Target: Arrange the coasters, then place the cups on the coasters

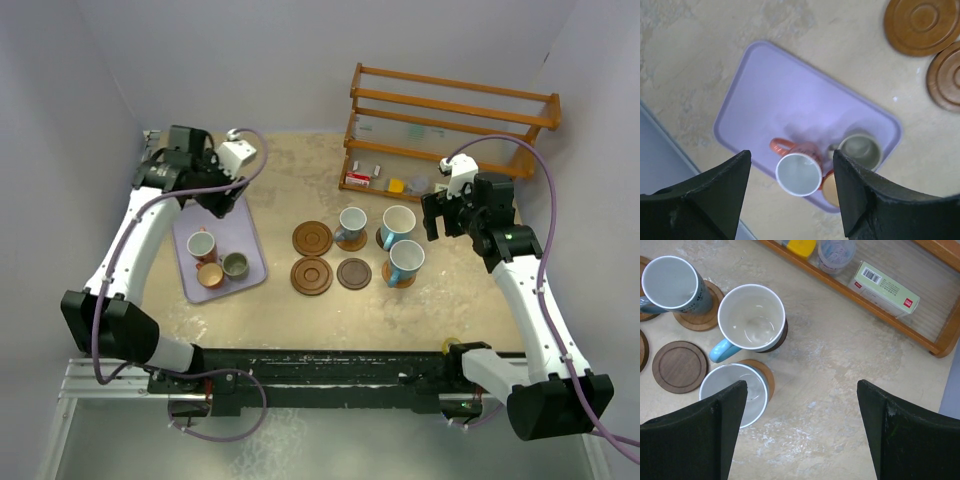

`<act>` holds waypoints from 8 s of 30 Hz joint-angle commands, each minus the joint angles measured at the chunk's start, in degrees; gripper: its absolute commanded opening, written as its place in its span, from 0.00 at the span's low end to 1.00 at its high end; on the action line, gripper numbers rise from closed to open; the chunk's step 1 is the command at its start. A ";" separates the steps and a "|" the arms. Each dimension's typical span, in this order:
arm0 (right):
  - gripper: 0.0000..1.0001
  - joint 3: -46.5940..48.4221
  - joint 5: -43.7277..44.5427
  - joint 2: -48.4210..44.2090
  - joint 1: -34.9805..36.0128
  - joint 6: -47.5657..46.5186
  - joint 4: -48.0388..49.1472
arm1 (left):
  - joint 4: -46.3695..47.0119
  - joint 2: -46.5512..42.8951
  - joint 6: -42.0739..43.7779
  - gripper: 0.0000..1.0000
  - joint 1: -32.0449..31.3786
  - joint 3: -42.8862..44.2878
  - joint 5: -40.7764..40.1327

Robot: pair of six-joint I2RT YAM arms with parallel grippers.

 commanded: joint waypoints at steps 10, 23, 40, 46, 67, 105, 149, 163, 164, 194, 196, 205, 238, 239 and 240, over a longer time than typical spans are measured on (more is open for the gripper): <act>0.93 0.85 -1.92 -2.37 -0.16 0.47 0.95 | -10.30 5.64 34.23 0.62 16.25 -1.53 14.53; 0.93 0.74 -2.07 -2.50 -0.24 0.39 0.99 | -16.87 14.92 57.40 0.59 16.53 -0.50 14.06; 0.93 0.64 -1.98 -1.43 -0.25 0.39 1.11 | -18.52 22.26 63.93 0.42 12.57 -0.82 11.68; 0.93 0.61 -1.81 -1.08 -0.29 0.39 1.13 | -19.45 23.62 62.20 0.25 12.08 0.48 10.35; 0.93 0.64 -1.72 -0.79 -0.33 0.29 1.08 | -11.91 22.66 48.33 0.03 12.87 5.04 6.89; 0.94 0.38 1.91 -0.56 -0.55 -1.00 1.87 | 2.72 8.56 -18.23 0.03 -9.86 7.64 2.50; 0.96 -0.98 3.94 1.01 -3.67 -2.63 3.59 | 12.09 28.58 -53.39 0.03 -36.65 8.75 -4.98; 0.96 -0.86 3.99 1.50 -3.78 -2.67 3.59 | 12.28 27.91 -55.55 0.06 -36.75 6.64 -7.50; 0.96 -0.89 4.06 1.47 -3.84 -2.68 3.59 | 12.34 27.78 -55.63 0.06 -36.70 6.40 -7.38; 0.98 -1.08 4.43 0.09 -4.29 -2.86 4.57 | 13.92 30.09 -55.96 0.13 -36.83 5.40 -4.84; 0.98 -1.03 4.43 -0.02 -4.29 -2.87 4.61 | 14.24 30.05 -56.12 0.15 -36.83 5.07 -4.15; 0.98 -1.03 4.30 0.02 -4.42 -2.91 4.63 | 15.10 29.39 -55.37 0.25 -36.82 4.59 -2.76; 1.00 -1.06 1.25 -1.98 -4.69 -3.68 4.55 | 19.55 6.38 -31.38 0.72 -36.51 -0.32 -9.08; 1.00 -1.05 1.08 -2.20 -4.72 -3.74 4.56 | 19.37 5.58 -29.91 0.73 -36.30 -0.43 -9.50; 1.00 -1.04 0.75 -2.36 -4.73 -3.73 4.49 | 19.09 4.83 -28.41 0.73 -35.96 -0.45 -9.51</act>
